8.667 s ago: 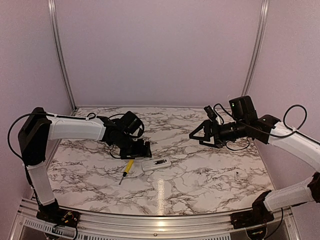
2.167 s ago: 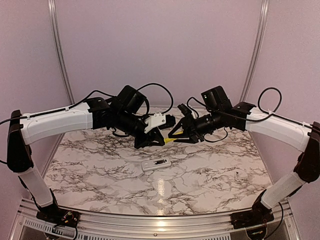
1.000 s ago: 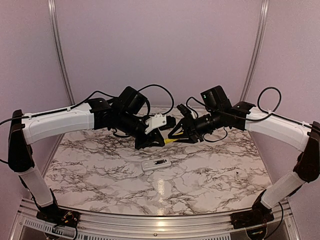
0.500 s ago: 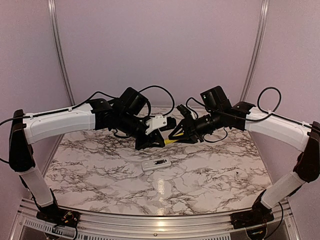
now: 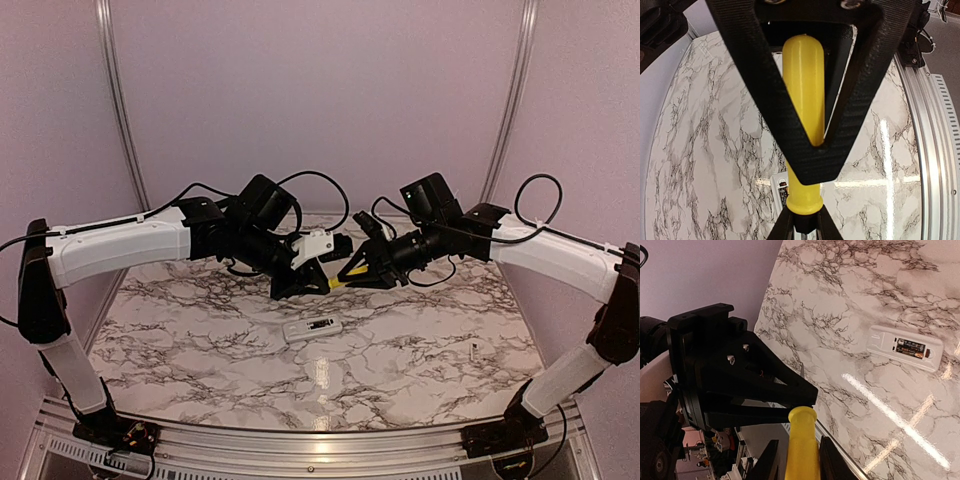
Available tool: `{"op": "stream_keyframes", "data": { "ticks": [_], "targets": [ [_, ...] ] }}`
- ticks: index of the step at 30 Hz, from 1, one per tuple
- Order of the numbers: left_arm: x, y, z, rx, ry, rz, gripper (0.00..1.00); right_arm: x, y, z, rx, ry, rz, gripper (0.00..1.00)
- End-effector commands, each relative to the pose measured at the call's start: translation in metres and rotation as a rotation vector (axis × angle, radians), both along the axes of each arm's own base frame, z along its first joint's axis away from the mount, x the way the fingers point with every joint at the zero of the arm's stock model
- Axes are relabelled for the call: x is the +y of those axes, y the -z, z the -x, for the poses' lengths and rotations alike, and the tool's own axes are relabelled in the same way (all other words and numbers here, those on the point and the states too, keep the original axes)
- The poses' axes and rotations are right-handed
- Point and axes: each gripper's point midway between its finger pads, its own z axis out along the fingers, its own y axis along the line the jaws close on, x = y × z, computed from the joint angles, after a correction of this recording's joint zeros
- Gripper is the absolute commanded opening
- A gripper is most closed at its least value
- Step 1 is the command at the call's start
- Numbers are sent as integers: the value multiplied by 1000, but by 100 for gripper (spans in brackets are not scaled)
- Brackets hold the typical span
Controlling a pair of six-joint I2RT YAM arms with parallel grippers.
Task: Unload the batteries from the remote control
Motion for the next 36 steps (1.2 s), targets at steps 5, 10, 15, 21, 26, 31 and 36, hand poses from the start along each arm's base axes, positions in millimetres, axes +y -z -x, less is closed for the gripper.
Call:
{"op": "stream_keyframes", "data": {
  "ticks": [5, 10, 15, 21, 26, 31, 36],
  "targets": [
    [-4, 0, 4, 9, 26, 5, 0, 6, -13, -5, -44, 6, -15, 26],
    [-4, 1, 4, 12, 28, 3, 0, 6, -11, -4, -37, -2, -8, 18],
    [-4, 0, 5, 8, 30, 5, 0, 7, -8, -1, -26, -17, -8, 9],
    [-2, -3, 6, 9, 17, 13, 0, 6, -7, 1, -21, -14, 7, 0],
    [4, -17, 14, 4, 0, 106, 19, 1, -10, 0, -46, 4, 36, 0],
    [12, -35, 25, 6, -13, 215, 97, -7, -12, -2, -77, 31, 69, 0],
    [23, -59, 23, -21, -93, 312, 99, -14, -15, -4, -106, 60, 85, 0]
  ]
}}
